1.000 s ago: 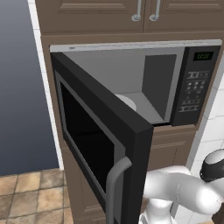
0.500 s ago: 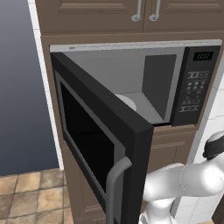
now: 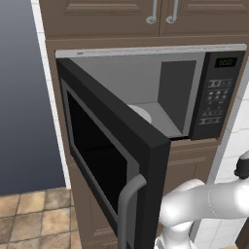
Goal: Place the sponge inside the microwave to prepare for sanitizing.
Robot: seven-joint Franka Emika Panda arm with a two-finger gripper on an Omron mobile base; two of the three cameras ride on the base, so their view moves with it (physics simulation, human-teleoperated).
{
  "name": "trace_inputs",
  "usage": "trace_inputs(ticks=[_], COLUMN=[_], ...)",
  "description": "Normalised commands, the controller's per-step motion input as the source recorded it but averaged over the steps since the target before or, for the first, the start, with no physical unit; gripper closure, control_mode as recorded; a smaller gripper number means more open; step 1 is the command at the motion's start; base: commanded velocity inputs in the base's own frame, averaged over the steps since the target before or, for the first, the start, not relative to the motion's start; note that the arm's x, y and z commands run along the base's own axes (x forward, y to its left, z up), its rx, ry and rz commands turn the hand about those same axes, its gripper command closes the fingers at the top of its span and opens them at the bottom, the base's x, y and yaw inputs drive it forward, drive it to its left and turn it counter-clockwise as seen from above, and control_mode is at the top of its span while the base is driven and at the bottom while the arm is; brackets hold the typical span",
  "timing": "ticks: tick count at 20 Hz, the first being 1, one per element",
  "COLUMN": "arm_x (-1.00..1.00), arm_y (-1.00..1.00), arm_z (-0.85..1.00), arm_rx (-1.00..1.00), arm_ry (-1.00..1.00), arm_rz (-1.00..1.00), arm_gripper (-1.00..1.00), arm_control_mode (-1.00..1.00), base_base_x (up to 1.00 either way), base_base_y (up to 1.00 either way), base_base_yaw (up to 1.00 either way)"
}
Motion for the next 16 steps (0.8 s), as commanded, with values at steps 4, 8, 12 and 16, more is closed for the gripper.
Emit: trace_inputs(ticks=[4, 8, 12, 16], arm_x=[0.06, 0.16, 0.24, 0.14], arm_y=[-0.34, -0.31, -0.29, -0.43], arm_z=[-0.37, -0.45, -0.32, -0.19], arm_rx=[0.0, 0.0, 0.0, 0.0], arm_ry=[0.0, 0.0, 0.05, 0.07], arm_rz=[0.01, 0.03, 0.02, 0.0], arm_gripper=[-1.0, -1.0, -1.0, -1.0], arm_control_mode=[-1.0, -1.0, -1.0, -1.0], base_base_x=[0.0, 0.0, 0.0, 0.0], base_base_y=[0.0, 0.0, 0.0, 0.0], base_base_yaw=[0.0, 0.0, 0.0, 0.0])
